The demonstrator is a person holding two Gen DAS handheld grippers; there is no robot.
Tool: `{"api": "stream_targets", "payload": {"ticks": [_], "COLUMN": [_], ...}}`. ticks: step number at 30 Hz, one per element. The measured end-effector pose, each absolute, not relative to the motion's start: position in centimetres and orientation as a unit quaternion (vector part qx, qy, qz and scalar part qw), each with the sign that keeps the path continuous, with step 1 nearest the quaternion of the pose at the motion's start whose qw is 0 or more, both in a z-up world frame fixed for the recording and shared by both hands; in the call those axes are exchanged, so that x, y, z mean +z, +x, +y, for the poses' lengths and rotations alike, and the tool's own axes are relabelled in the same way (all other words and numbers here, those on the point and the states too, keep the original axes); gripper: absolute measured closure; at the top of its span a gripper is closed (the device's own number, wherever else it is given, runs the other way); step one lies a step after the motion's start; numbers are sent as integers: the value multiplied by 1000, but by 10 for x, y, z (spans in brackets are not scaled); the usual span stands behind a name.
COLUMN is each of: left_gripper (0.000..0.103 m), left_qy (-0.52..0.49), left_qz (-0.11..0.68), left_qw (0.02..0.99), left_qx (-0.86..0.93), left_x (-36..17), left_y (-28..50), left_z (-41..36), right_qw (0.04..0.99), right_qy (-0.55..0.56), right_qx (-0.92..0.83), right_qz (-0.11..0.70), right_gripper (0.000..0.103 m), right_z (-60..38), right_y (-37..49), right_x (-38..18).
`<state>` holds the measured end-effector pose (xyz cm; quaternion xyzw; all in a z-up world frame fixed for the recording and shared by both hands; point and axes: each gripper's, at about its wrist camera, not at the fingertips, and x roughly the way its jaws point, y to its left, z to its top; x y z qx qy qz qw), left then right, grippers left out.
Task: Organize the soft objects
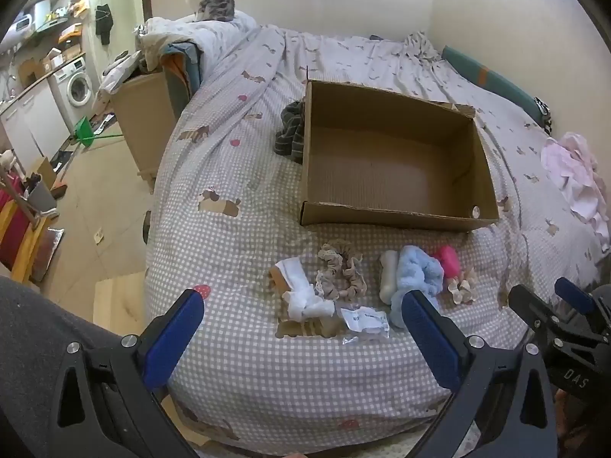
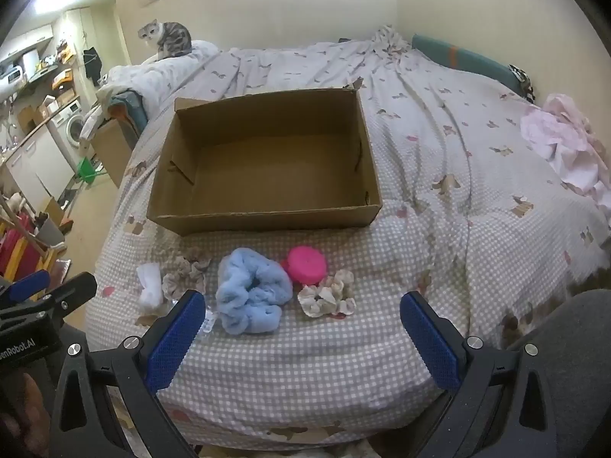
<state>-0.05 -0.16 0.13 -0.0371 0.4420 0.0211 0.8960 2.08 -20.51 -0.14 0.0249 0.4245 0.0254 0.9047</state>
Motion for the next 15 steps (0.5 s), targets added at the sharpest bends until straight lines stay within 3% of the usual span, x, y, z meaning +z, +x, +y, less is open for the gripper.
{"api": "stream_targets", "payload": {"ticks": [15], "left_gripper": [0], "left_qy": [-37], "left_qz": [445], "left_qw": [895], "left_qx": [21], "left_x": [2], "left_y": [-1], "left_z": [-1], "right_qw": [905], "right_qy": [26], "right_qx": [24], "right_qz": [424], "right_gripper": [0], "right_z": [-205], "right_y": [21], "right_x": [-1]}}
